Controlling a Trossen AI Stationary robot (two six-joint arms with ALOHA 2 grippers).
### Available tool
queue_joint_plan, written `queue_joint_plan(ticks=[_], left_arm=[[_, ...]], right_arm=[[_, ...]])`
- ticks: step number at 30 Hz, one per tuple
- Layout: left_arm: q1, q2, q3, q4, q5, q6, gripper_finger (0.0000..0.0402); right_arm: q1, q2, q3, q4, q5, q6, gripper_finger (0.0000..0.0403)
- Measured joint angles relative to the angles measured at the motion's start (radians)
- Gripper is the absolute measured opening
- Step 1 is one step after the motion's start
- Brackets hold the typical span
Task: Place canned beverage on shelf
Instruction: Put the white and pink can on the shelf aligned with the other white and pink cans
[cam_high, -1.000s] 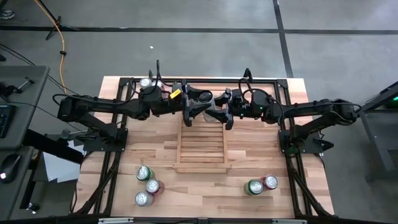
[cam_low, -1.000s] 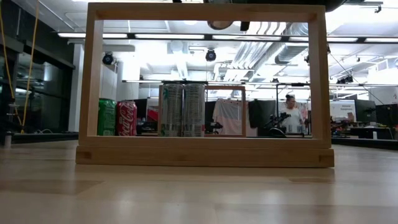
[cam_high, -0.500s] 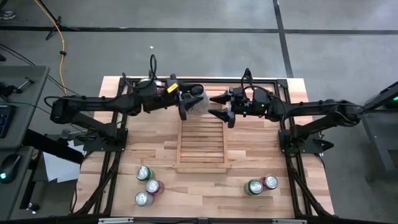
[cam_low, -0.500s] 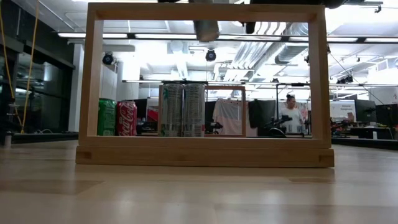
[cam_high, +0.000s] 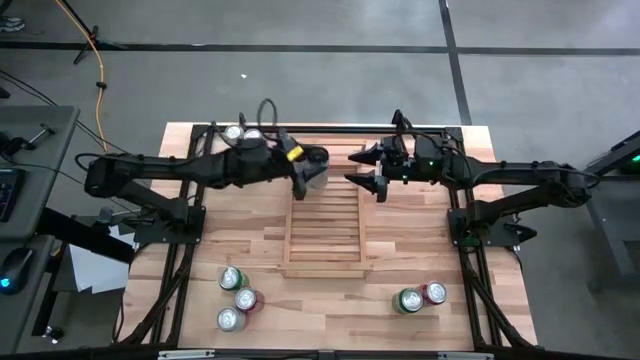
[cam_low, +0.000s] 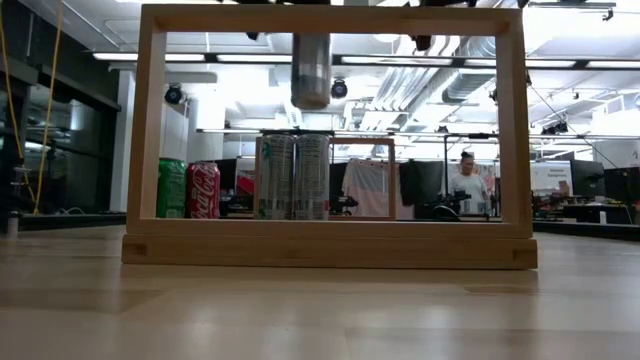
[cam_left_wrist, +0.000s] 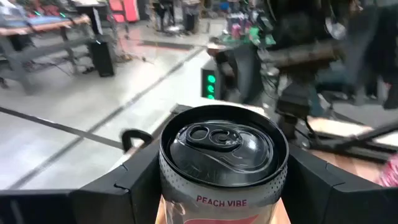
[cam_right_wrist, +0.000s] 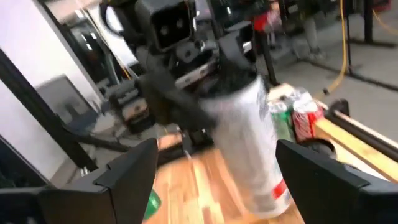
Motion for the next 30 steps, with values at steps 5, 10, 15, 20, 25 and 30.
queue_joint_plan(ticks=[5, 10, 15, 20, 25, 30], left_arm=[[-0.015, 0.107, 0.000, 0.126, -0.004, 0.000, 0.0238], [-0.023, 0.190, 0.000, 0.214, -0.057, 0.000, 0.0238], [-0.042, 0.235, 0.001, 0.267, -0.137, 0.030, 0.0238], [-0.050, 0.266, 0.011, 0.287, -0.167, 0.075, 0.0238], [-0.049, 0.327, 0.066, 0.257, -0.130, 0.141, 0.0238], [-0.049, 0.388, 0.136, 0.201, -0.125, 0.175, 0.0238]], right_arm=[[-0.001, 0.017, 0.138, -0.260, 0.040, -0.038, 0.0312], [-0.002, 0.017, 0.258, -0.452, 0.134, -0.047, 0.0312], [-0.008, 0.021, 0.328, -0.558, 0.225, 0.106, 0.0312], [-0.029, 0.070, 0.347, -0.582, 0.227, 0.327, 0.0312], [-0.030, 0.142, 0.350, -0.589, 0.204, 0.388, 0.0312], [-0.030, 0.193, 0.350, -0.648, 0.183, 0.448, 0.0312]])
